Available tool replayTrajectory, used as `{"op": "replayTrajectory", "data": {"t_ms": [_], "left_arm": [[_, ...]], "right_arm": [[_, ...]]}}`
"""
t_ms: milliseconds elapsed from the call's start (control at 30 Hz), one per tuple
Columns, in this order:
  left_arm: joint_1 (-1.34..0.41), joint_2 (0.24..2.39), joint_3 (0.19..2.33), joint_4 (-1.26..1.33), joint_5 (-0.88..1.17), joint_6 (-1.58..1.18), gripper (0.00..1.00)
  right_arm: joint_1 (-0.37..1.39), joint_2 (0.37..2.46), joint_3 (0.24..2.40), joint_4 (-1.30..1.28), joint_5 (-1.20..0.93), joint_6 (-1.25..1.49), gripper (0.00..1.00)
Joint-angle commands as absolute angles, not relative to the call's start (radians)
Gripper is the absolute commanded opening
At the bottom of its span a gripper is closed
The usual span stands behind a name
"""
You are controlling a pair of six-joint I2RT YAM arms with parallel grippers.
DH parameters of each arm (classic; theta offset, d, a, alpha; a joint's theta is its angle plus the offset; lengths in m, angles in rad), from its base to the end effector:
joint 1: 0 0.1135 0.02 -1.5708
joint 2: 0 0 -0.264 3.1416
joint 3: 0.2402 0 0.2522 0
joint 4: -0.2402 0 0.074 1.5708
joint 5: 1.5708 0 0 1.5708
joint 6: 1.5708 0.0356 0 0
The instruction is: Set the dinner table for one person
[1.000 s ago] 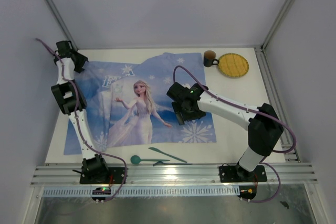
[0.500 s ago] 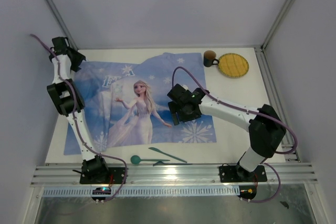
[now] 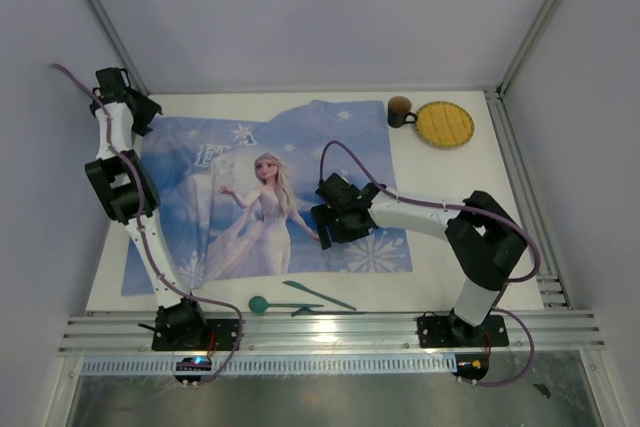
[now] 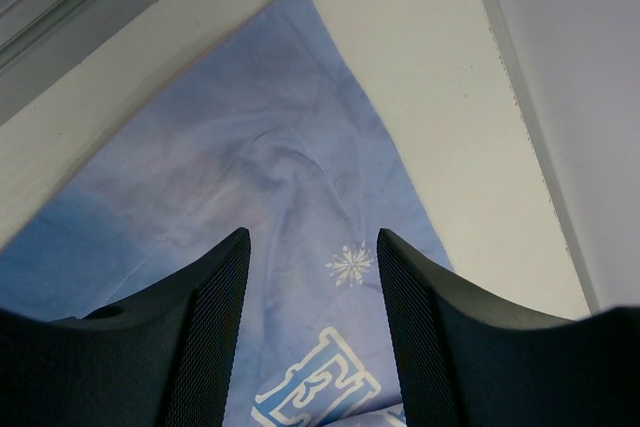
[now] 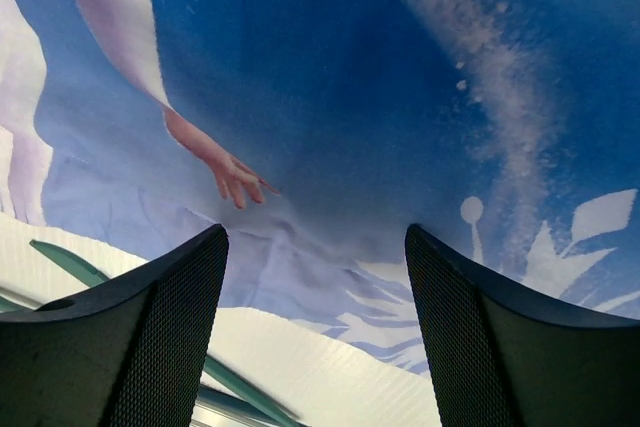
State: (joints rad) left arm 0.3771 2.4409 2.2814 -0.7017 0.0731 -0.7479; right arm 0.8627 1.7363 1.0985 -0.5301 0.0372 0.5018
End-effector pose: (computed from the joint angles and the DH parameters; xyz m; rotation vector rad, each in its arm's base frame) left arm 0.5072 0.1981 0.2210 -1.2760 2.0861 -0.2549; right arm 0.2215 0.2566 0.1754 -0.4900 2.7449 0.3188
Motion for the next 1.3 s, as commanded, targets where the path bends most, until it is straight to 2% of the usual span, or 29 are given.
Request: {"op": "replayTrajectory", "data": {"t_ms": [0,300,800,1267], "left_arm": [[0.382,2.344,2.278,-0.706,0.086,-0.736,0.57],[0.383,2.306,2.278,-0.719,0.069,-0.726,0.57],[0.383,2.261,2.286,-0.735,0.061,-0.710,0.57],[0.383,2.273,2.281,-0.744,0.077,-0.712,0.57]], "right_arm": [[0.862,1.741,1.078,-0.456,-0.032,0.512,0.76],[0.862,1.724,1.060,-0.590,-0.055,0.499,0.76],[0.862,1.631,0.917,-0.595,-0.121,0.583,0.76],[0.864,1.405,0.764,-0.637,-0.109,0.692,0.76]]}}
